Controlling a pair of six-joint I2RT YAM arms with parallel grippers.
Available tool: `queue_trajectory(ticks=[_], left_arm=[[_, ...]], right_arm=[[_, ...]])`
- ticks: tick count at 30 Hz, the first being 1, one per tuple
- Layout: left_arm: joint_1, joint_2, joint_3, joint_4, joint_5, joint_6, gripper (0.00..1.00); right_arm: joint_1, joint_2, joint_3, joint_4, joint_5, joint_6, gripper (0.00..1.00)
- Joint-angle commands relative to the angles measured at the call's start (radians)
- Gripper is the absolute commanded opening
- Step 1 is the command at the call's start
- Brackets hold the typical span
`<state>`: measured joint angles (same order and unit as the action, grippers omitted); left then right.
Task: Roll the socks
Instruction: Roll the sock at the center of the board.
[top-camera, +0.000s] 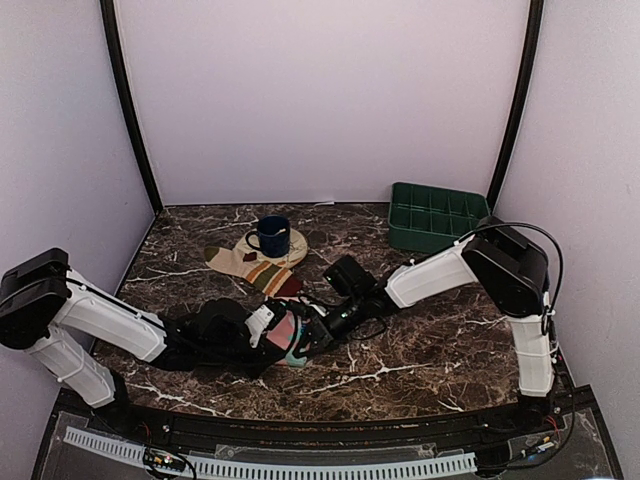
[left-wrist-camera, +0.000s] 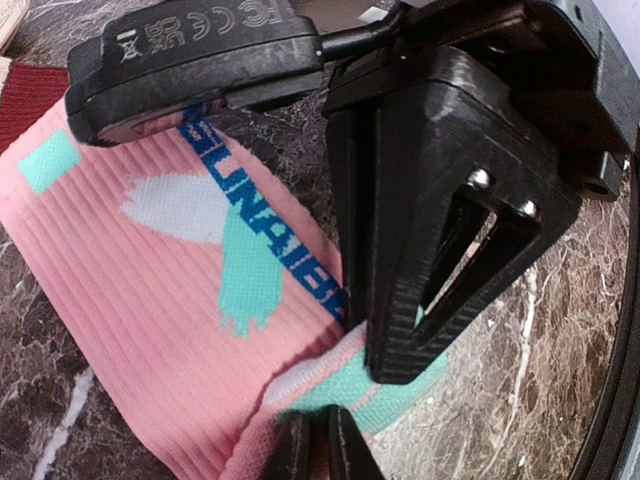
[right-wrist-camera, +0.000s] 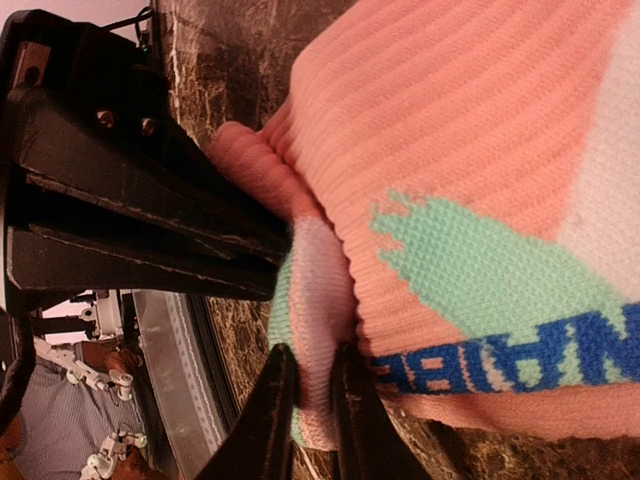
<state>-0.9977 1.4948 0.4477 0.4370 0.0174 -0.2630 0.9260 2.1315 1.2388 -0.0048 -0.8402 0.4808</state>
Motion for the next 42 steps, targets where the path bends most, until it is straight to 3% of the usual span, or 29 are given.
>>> queue_trajectory(ticks=[1,7,12,29,42], left_arm=[[0.03,0.032,0.02,-0.05,0.011,-0.05,0.1],[0.044,0.068,0.049,-0.091,0.038,-0.094,0.09],[0.048,0.089,0.067,-0.116,0.062,-0.107,0.08],[0.07,0.13,0.091,-0.152,0.139,-0.125,0.05],[0.103,0.147,0.12,-0.196,0.203,-0.145,0.04]], right_arm=[[-0.008,-0.024,0.024,-0.09,0.061,-0.04,0.15],[-0.009,-0.032,0.04,-0.121,0.084,-0.067,0.24],[-0.016,-0.057,0.037,-0.139,0.13,-0.091,0.41],[-0.01,-0.222,-0.095,-0.107,0.399,-0.192,0.42],[0.19,-0.427,-0.321,0.056,0.924,-0.455,0.41]])
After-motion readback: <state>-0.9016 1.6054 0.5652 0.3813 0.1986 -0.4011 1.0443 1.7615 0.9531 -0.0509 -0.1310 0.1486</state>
